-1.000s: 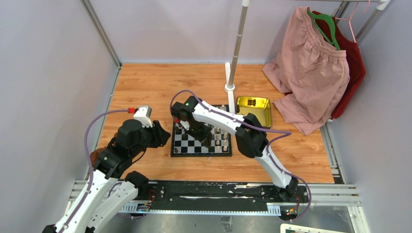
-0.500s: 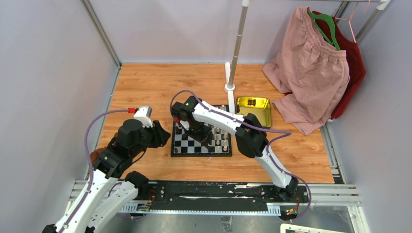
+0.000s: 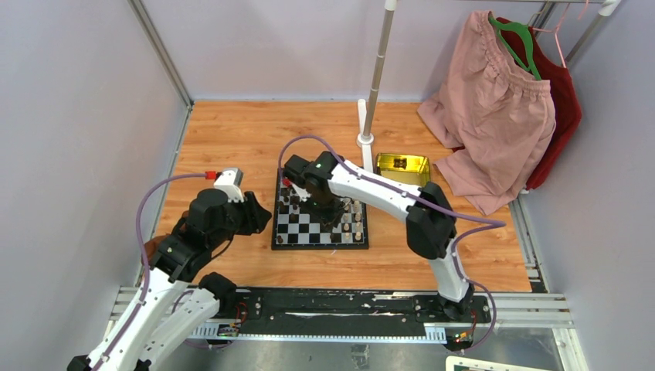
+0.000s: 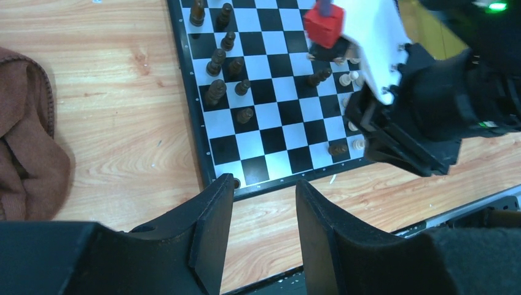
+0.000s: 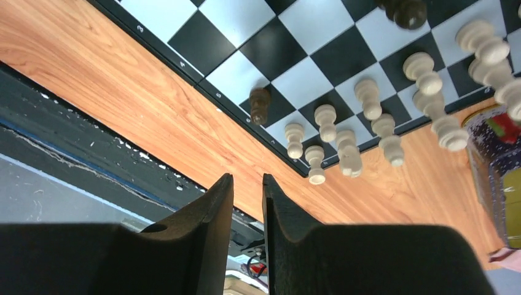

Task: Set up the chess pieces on the board
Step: Pick up the chess piece from the chessboard.

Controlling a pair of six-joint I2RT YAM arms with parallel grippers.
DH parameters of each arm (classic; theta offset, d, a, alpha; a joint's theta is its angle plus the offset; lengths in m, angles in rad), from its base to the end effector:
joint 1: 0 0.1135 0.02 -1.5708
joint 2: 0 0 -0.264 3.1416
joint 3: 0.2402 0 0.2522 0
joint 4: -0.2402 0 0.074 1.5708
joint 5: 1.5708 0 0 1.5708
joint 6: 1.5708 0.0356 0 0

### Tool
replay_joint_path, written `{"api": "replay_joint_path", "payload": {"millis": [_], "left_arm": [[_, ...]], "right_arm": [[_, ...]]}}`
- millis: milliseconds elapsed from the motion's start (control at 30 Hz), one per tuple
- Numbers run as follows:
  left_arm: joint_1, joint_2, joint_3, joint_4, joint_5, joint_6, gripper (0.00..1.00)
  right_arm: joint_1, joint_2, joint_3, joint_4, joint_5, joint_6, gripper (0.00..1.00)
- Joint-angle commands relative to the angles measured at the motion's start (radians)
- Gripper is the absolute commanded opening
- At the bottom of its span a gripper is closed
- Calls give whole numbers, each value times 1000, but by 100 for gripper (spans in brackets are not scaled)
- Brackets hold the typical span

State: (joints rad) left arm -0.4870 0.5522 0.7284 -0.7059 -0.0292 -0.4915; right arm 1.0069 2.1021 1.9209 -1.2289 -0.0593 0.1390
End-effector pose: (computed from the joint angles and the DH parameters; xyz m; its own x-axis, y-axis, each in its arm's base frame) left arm 0.1069 -0.0555 0.2986 -0.6039 -0.2140 -0.7678 0.1820 0.9008 -0.3943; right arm 0.2243 0.3587 0.2479 -0.6401 -0.7534 -0.1504 -0.7675 0.6361 0.0801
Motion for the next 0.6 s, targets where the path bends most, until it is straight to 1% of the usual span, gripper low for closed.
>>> {"api": "replay_joint_path", "payload": {"millis": [0, 100, 267, 467, 567], "left_arm": [[-5, 5, 34, 5, -1, 14, 47], [-5, 14, 38, 5, -2, 14, 47], [-5, 27, 42, 5, -3, 13, 47], [-5, 33, 46, 5, -10, 13, 47], [-5, 34, 48, 6, -12, 15, 47]], "right_arm": [[-16, -103, -165, 145, -10, 43, 28], [-16, -157, -271, 232, -36, 47, 28], [-16, -196, -376, 345, -62, 45, 28], [-18, -206, -453, 466, -63, 32, 29], [-21, -204, -462, 490, -62, 31, 29]]}}
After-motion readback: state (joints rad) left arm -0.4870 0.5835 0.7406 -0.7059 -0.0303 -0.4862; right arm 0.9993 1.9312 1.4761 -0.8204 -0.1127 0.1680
